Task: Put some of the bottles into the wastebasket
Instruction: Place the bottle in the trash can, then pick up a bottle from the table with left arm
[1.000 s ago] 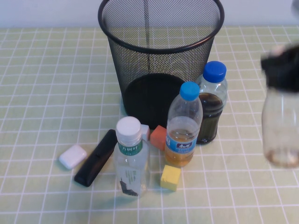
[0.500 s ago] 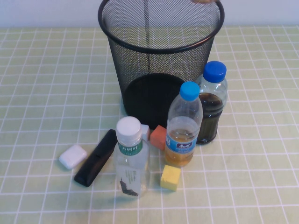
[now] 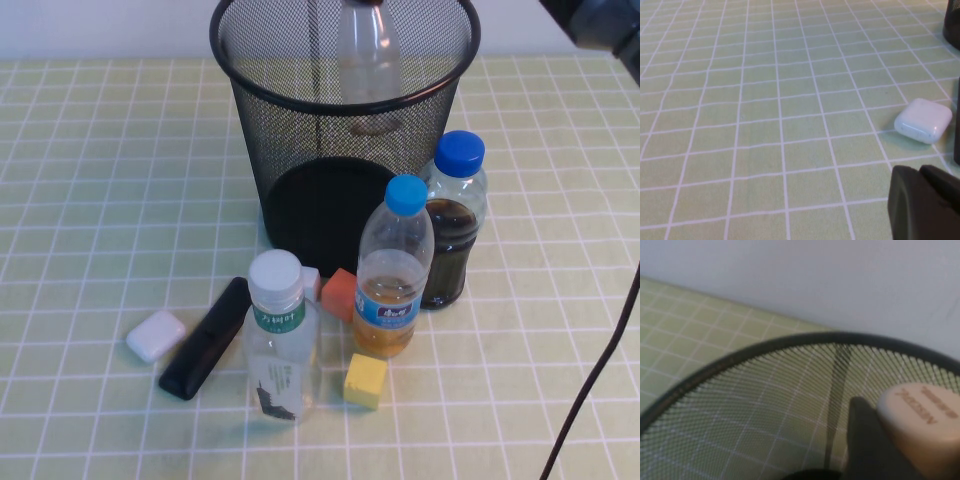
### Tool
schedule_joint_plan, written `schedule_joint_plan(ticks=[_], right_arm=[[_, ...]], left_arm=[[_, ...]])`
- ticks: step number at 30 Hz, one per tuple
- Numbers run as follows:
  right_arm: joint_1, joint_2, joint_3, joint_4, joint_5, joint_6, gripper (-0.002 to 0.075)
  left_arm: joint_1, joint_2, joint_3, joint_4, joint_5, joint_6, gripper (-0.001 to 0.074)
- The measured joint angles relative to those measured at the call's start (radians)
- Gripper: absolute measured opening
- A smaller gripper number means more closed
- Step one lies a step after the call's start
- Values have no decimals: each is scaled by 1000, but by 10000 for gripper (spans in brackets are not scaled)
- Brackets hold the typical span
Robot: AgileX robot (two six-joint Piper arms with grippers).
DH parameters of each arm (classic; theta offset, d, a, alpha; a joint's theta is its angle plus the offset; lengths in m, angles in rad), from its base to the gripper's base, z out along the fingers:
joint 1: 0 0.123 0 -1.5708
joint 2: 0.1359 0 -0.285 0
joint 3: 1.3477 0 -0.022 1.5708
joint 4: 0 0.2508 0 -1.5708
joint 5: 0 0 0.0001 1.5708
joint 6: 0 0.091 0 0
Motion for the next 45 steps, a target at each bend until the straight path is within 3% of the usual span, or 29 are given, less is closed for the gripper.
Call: schedule_joint_plan(ticks=[5,8,11,14,18,21,29,36,45], right_arm=[[-17,29,0,76,67,-4,27],[-17,30,0,78,144,-4,174],[-17,30,0,72,200,-4,386],[-17,30,0,71,232,-4,462],[-17,4,0,71,273,-4,461],[-17,-38,0,71,308,-15,407],[-17,-213,0,-15,427,-110,-8],[-17,-417,74,-24,427,-125,-7],[-17,-853,618,-50,418,-135,-7]], left_arm=[[0,0,0,0,0,0,-4],[0,0,0,0,0,0,-4],[0,0,0,0,0,0,-4],[0,0,0,0,0,0,-4],[0,0,0,0,0,0,-4],[0,0,0,0,0,0,-4],[0,0,0,0,0,0,-4],[0,0,0,0,0,0,-4],[0,0,0,0,0,0,-4]])
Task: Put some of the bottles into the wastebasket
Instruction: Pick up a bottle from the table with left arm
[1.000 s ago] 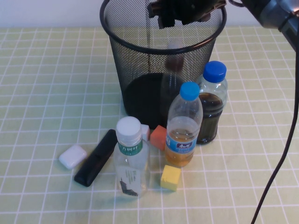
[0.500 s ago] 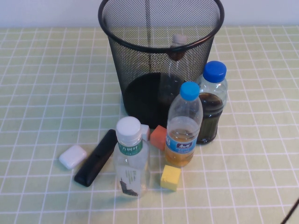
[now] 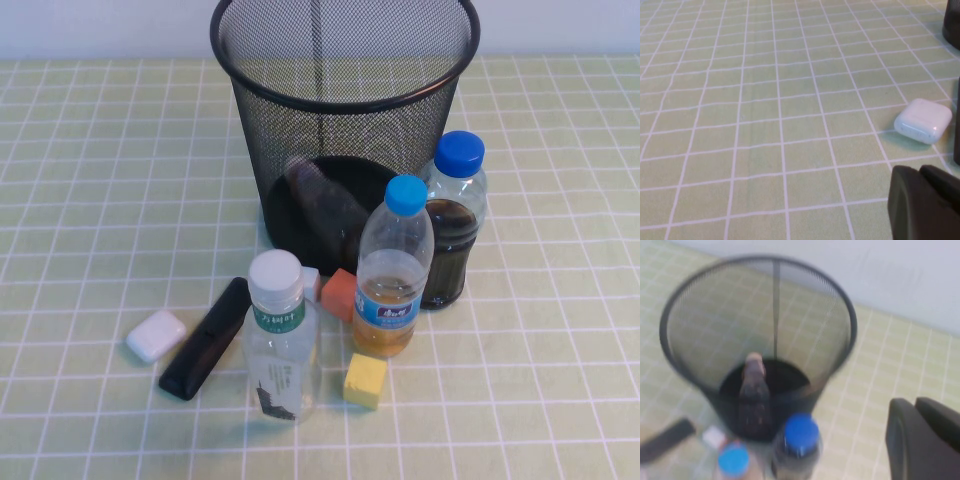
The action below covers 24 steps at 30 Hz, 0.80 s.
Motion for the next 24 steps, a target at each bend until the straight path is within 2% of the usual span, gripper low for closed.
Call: schedule_joint_plan(ticks=[9,19,21,24], right_arm=[[0,-277,438,-9,7,20,-7],[0,-347,629,-95,-34,20,-7],[-47,-391,692,-91,-139,18,-7],[-181,-500,857,-5,-346,-15,-7]], left_arm=[[0,0,0,0,0,0,-4],[0,0,0,0,0,0,-4],[0,0,0,0,0,0,-4],[0,0,0,0,0,0,-4]])
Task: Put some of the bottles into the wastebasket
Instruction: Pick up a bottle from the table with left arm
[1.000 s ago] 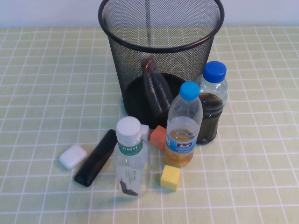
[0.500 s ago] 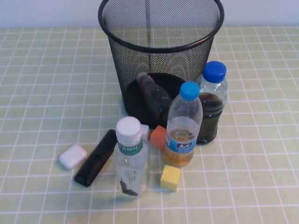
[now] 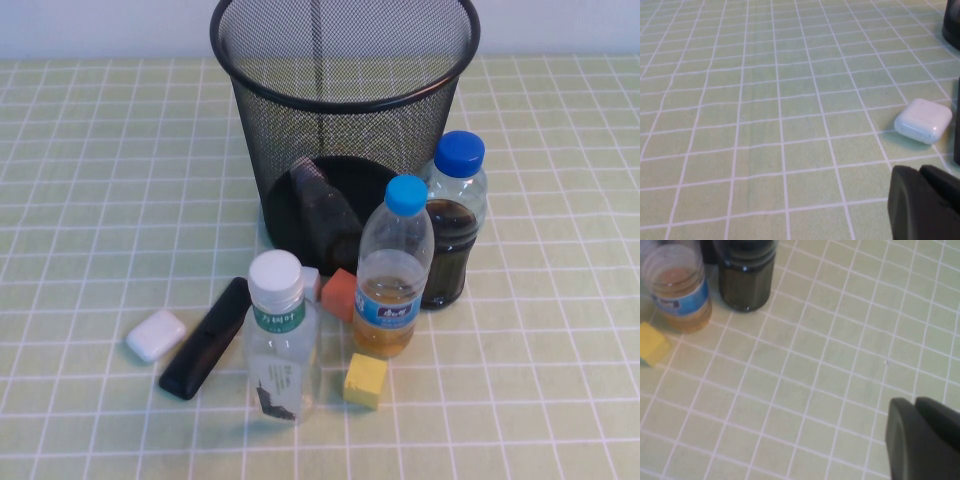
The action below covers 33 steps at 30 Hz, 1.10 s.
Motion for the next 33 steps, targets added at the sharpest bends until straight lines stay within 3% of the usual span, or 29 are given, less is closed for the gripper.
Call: schedule_joint_plan(ticks=[8,11,16,22,33], right_arm=[[-338,-409,619,102,-643,-50,-7],[-391,-550,772,181,-768,-50,-7],[-402,-703,938,194,-894,-50,-7],[-402,-777,1053,181,-922,-55,-7],[-402,-777,1051,134,-655,-55,-7]], left_arm=[[0,0,0,0,0,0,-4],[0,0,0,0,0,0,-4],[0,0,0,0,0,0,-4],[0,0,0,0,0,0,-4],[0,0,0,0,0,0,-4]])
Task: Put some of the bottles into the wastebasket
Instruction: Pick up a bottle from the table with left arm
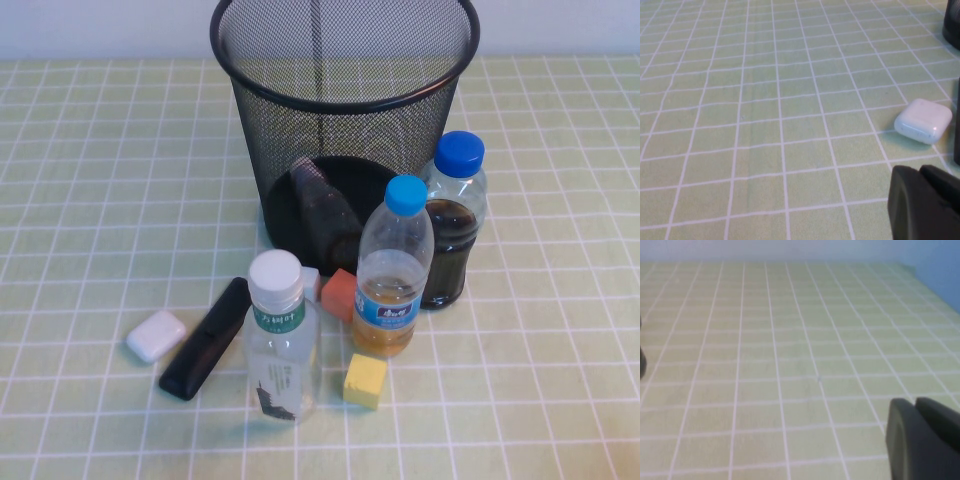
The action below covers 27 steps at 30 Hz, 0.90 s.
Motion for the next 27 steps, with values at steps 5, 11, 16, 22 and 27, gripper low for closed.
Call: schedule_joint_plan(ticks=[5,11,16,22,27], right_arm=[[0,0,0,0,33,0,-7],[0,0,0,0,33,0,-7],[0,0,0,0,33,0,-7],[0,0,0,0,33,0,-7],[0,0,0,0,33,0,-7]], left_arm=[[0,0,0,0,0,0,-4],[0,0,0,0,0,0,-4],[0,0,0,0,0,0,-4],[0,0,0,0,0,0,-4],[0,0,0,0,0,0,-4]])
